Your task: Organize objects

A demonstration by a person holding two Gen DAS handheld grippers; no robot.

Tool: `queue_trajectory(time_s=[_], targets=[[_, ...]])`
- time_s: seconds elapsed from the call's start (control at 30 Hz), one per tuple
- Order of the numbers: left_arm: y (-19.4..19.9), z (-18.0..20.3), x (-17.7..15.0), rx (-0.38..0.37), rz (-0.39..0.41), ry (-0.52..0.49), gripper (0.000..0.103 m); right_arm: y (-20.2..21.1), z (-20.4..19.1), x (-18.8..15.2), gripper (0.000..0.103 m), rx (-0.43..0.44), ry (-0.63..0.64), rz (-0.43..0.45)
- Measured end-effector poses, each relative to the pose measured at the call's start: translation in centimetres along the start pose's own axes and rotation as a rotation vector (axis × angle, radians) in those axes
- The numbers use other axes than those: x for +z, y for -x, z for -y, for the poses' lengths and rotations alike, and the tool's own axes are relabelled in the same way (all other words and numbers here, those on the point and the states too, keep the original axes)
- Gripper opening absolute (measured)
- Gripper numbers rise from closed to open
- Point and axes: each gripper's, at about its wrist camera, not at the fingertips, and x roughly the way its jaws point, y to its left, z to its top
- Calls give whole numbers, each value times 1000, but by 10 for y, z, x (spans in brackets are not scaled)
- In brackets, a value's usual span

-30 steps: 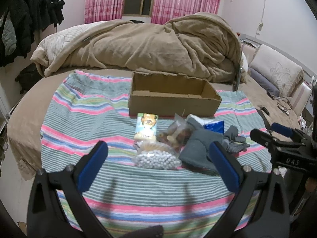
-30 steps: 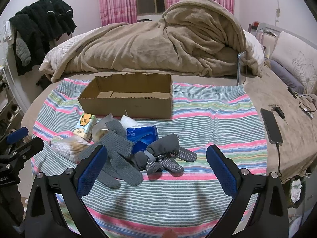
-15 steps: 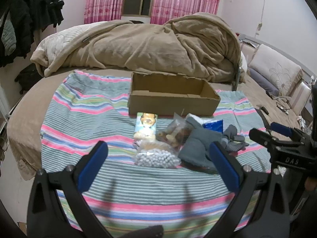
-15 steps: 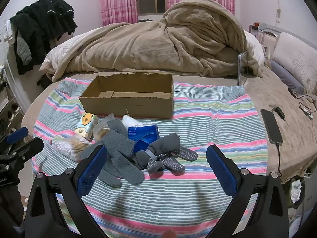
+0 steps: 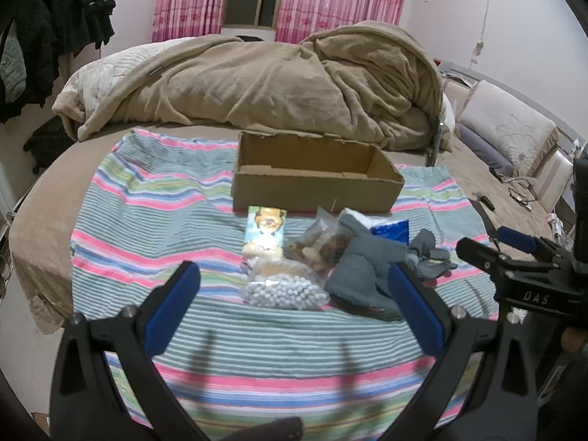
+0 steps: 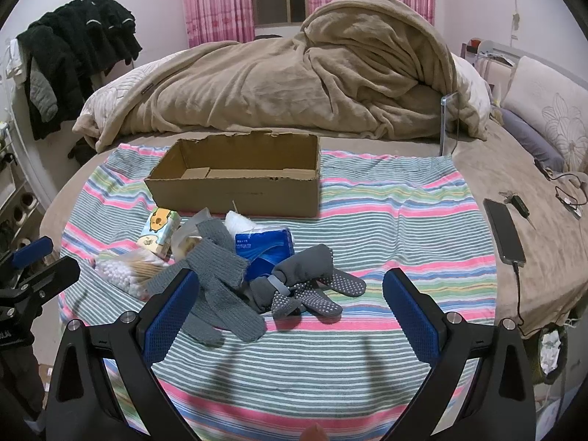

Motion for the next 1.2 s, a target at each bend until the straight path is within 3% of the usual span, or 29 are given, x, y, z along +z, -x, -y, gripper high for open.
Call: queue_trajectory(time_s=[1.2], targets=[[-1, 0, 4, -38, -4, 1, 102, -1, -1, 0, 102, 3, -2, -6]])
